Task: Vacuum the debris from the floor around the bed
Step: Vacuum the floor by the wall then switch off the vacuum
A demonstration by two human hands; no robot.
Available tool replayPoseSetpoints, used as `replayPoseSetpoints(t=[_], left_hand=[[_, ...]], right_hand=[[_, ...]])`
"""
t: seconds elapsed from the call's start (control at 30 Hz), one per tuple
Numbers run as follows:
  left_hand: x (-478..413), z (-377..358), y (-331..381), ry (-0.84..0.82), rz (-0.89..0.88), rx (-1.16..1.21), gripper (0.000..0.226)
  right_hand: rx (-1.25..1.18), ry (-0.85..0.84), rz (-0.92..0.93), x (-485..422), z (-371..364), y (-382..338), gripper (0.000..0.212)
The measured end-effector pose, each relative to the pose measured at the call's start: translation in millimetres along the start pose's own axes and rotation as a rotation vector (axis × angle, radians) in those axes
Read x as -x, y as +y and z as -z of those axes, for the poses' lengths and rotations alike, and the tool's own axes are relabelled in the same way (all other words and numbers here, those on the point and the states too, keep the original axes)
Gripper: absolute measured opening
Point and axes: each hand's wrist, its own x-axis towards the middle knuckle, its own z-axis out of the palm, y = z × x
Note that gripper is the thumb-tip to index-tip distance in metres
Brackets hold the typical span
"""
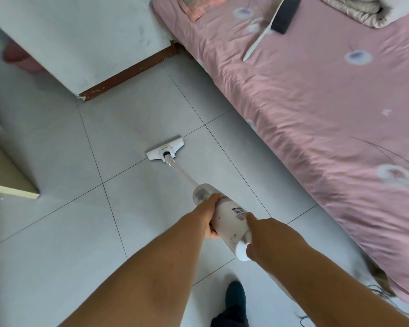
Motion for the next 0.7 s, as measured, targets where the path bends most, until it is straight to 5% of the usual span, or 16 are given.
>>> replayPoseSetpoints(t=[0.3,0.7], left_hand=[[16.6,-18.1,-55.3,-0.017,0.033,0.035,0.061],[81.0,-143.4,-259.3,-0.108,0.067,-0.024,0.06]], right_hand=[[0.052,-0.065,0.025,46.0,-12.6,28.2,0.067],[0.053,0.014,-0.025,232.9,-108.7,176.2,0.065]])
